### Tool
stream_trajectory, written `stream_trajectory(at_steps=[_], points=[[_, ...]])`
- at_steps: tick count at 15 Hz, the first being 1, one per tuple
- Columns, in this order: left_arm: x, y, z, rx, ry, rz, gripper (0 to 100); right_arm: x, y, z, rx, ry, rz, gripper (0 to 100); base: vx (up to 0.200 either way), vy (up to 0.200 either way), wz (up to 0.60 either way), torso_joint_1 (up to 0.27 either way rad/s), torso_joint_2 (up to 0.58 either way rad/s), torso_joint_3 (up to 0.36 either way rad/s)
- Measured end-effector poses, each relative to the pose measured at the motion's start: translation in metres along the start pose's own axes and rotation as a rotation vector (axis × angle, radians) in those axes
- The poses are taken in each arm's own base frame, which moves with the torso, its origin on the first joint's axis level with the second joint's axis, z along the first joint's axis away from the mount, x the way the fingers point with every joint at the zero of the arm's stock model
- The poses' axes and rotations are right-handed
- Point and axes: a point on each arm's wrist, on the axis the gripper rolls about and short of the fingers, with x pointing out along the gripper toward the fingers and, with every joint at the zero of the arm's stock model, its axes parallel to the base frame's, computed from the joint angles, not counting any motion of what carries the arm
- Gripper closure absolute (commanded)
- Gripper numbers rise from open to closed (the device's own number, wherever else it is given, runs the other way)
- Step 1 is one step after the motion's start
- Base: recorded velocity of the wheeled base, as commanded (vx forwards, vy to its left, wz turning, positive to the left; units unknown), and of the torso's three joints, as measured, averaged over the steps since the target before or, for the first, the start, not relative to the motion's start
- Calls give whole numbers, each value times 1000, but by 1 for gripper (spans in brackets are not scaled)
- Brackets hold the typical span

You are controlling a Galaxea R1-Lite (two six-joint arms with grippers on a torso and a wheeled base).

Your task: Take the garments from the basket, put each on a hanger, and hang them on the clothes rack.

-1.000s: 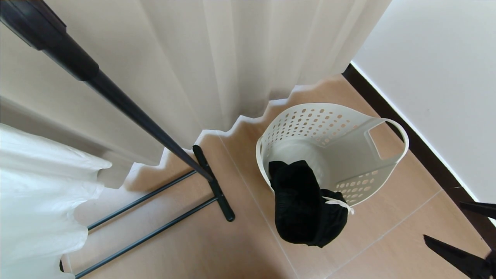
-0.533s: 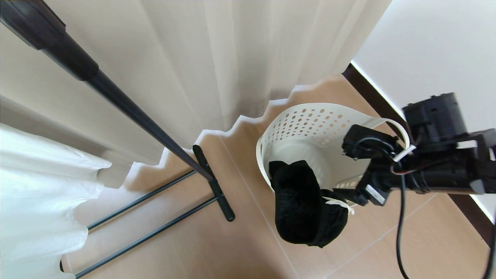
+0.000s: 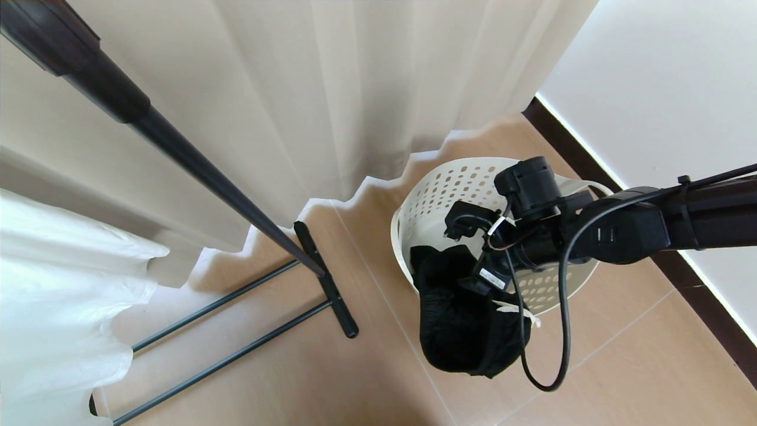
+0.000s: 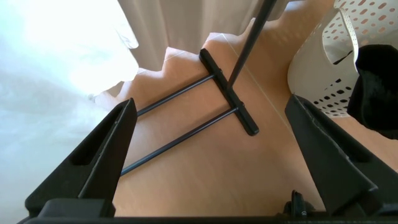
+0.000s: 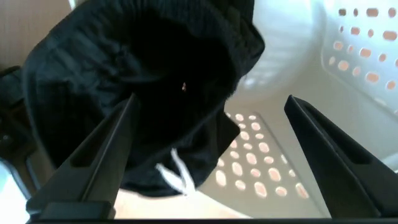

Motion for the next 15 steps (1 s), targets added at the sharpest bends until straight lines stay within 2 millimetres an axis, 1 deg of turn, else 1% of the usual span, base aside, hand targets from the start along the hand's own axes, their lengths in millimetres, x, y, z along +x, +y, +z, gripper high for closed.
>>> stream_trajectory(at_steps=[5, 9, 12, 15], points=[[0, 0, 0, 0, 0, 0, 0, 34, -4, 10, -46, 22, -27, 0, 0, 0, 0, 0, 0, 0], [0, 0, 0, 0, 0, 0, 0, 56, -9, 12, -56, 42, -46, 0, 0, 0, 0, 0, 0, 0], [0, 0, 0, 1, 0, 0, 0, 68, -18, 15, -40, 34, -68, 0, 0, 0, 0, 0, 0, 0], [0, 0, 0, 0, 0, 0, 0, 74, -25, 15, -28, 29, -82, 0, 0, 0, 0, 0, 0, 0]])
